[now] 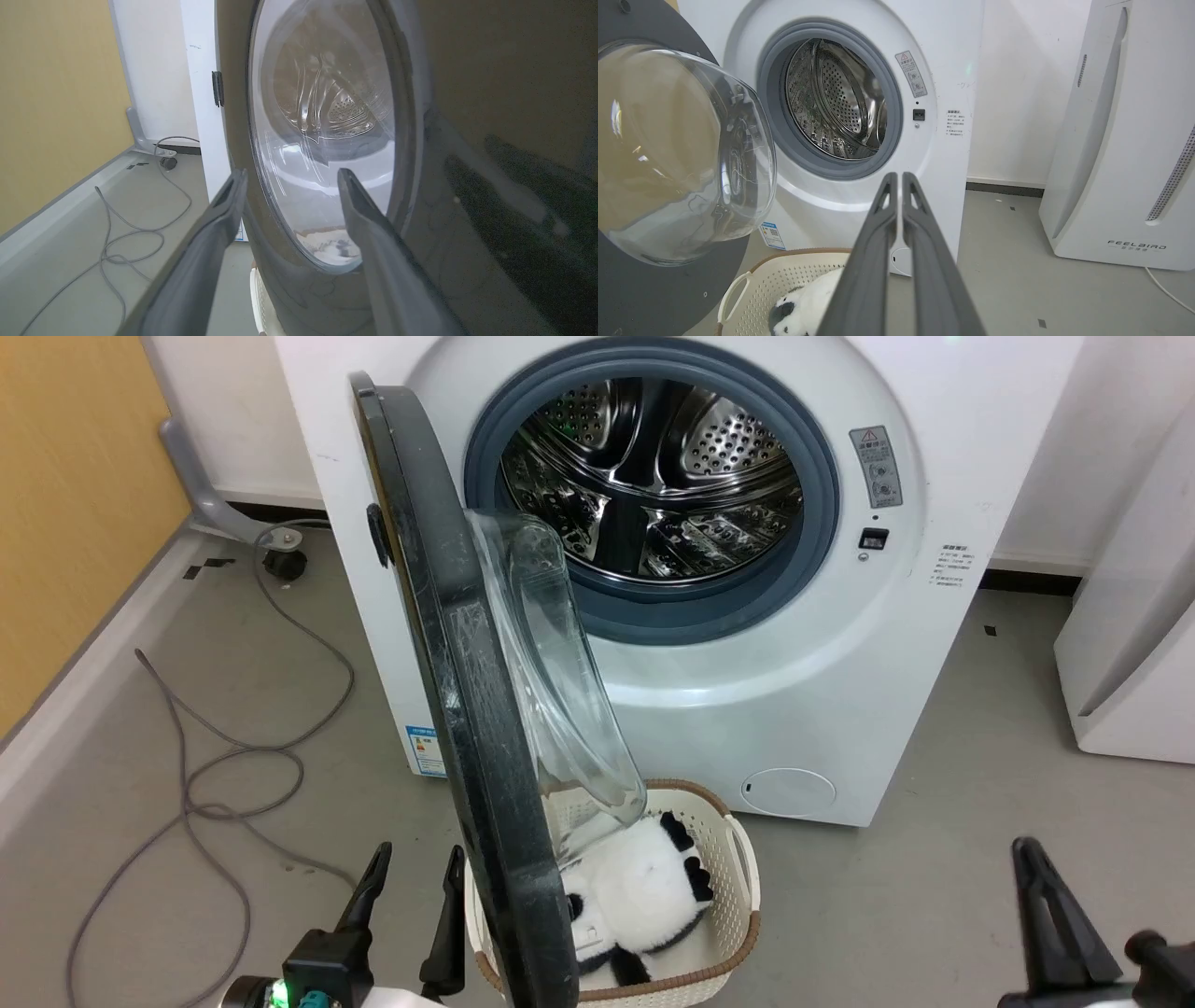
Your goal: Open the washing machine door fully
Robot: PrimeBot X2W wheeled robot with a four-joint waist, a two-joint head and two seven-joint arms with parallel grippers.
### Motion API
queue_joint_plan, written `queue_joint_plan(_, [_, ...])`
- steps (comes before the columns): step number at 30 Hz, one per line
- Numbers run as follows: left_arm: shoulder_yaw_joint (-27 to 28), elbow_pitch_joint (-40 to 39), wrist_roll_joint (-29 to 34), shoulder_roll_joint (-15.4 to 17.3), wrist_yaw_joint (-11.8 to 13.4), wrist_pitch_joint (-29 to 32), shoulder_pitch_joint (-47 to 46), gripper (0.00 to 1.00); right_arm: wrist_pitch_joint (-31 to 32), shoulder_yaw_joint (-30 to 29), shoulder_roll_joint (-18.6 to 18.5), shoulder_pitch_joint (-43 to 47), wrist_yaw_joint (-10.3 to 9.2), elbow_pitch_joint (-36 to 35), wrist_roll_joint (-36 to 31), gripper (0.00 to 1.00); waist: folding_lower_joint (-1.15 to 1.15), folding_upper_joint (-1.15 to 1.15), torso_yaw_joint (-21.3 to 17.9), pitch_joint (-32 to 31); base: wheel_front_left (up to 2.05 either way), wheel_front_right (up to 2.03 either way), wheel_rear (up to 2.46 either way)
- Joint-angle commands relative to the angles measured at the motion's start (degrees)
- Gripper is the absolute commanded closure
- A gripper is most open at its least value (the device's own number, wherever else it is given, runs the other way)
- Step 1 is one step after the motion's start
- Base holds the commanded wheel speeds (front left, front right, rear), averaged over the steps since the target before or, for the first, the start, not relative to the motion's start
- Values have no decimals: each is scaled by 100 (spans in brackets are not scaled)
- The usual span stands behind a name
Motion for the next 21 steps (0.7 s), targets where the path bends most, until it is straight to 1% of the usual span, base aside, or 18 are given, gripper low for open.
queue_joint_plan(1, [-16, 27, 37, 9, -22, -32, 101, 0, -50, -91, 103, 141, 3, -24, -91, 0, 0, 0, 2, -3, 0, 0, 0])
queue_joint_plan(8, [-9, 92, 13, 1, -26, -32, 123, 0, -64, -154, 265, 228, 3, 198, -111, 0, 0, 0, 37, 2, 0, 0, 0])
queue_joint_plan(16, [34, 83, 17, -3, -38, -32, 96, 0, -115, -192, 319, 213, 3, 359, -80, 0, 0, 0, 113, -8, 0, 0, 0])
queue_joint_plan(21, [81, 11, -7, -5, -111, -32, 104, 0, -139, -210, 333, 180, 3, 417, -43, 0, 0, 0, 124, -21, 0, 0, 0])
